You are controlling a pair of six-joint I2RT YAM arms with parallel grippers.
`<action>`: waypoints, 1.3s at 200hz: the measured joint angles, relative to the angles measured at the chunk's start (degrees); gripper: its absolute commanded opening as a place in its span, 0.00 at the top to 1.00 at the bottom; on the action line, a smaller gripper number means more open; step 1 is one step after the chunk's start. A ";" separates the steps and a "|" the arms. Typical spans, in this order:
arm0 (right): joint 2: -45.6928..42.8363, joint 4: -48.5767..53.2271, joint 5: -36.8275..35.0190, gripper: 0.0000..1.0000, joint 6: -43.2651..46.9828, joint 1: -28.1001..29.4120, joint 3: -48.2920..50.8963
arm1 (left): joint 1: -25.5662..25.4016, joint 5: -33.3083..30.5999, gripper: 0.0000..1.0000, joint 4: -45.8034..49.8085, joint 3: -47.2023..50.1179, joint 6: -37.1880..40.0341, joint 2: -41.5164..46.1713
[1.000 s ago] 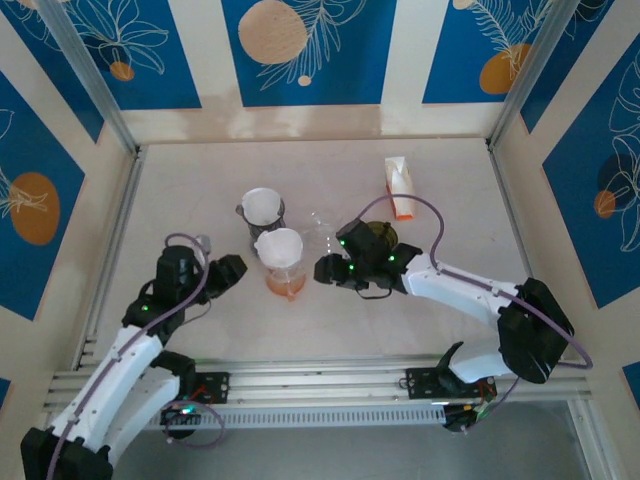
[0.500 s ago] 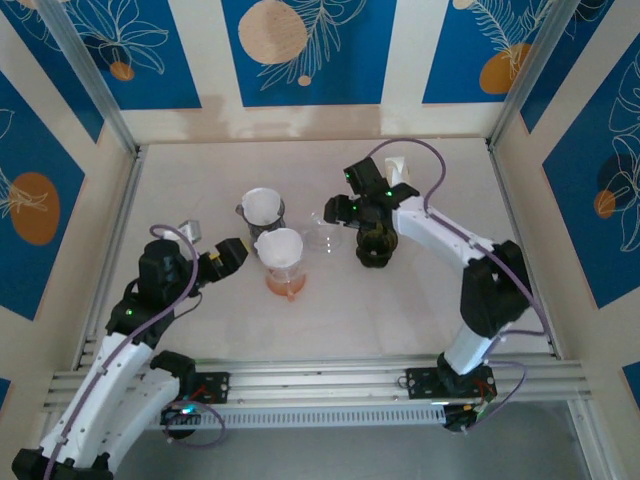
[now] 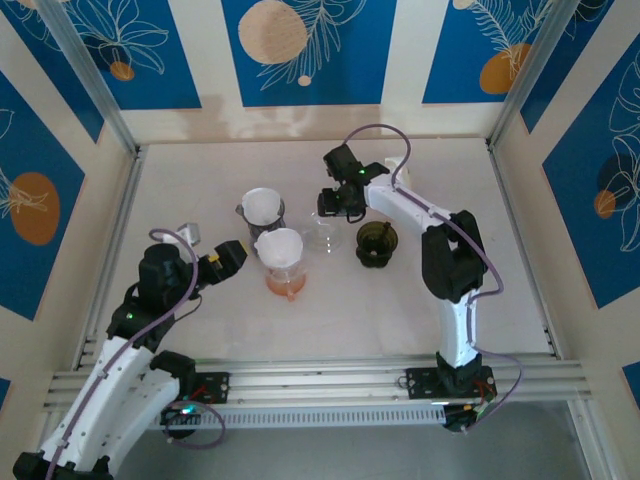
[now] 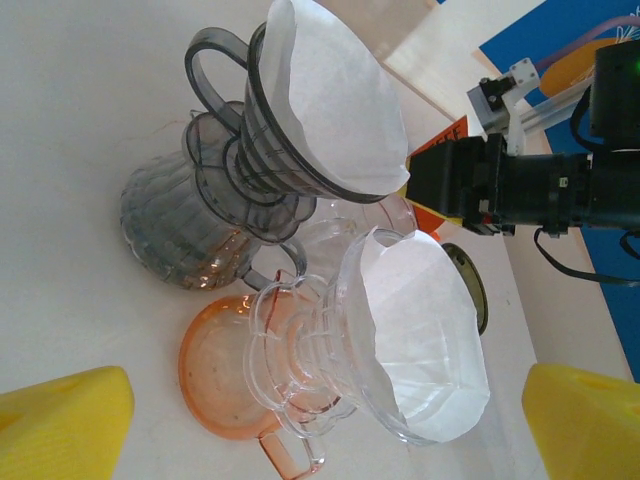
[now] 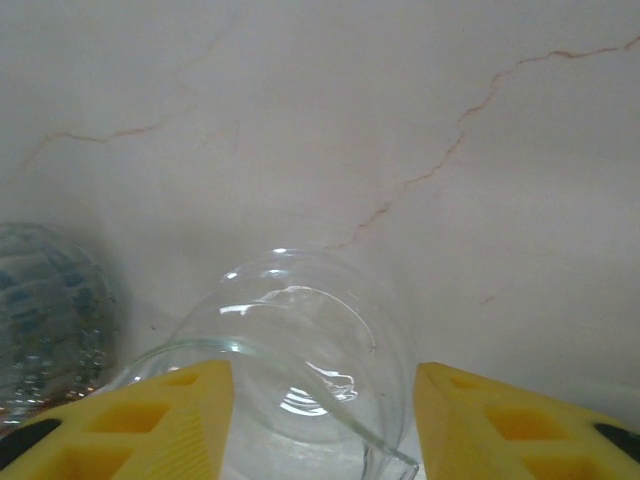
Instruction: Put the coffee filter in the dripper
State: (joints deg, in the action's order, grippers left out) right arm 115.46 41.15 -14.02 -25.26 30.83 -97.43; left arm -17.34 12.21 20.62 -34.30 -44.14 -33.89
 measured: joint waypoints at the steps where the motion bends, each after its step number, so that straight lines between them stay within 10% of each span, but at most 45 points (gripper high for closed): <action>1: 0.07 0.11 -0.04 0.53 -0.04 0.00 -0.09 | 0.00 -0.04 0.00 0.00 0.00 0.02 0.00; 156: 3.56 3.02 -0.81 1.00 4.63 -0.11 -3.82 | 0.00 -0.33 0.00 0.00 0.44 1.20 -0.39; 260: -12.04 1.07 -2.19 1.00 2.43 0.28 1.70 | 0.00 -0.31 0.00 -0.07 0.52 1.05 -0.39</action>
State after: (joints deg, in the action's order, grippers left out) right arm 103.42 42.22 -16.21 -22.83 31.11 -95.72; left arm -17.34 11.90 20.56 -33.78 -43.09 -34.28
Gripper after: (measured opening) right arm 0.066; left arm 0.997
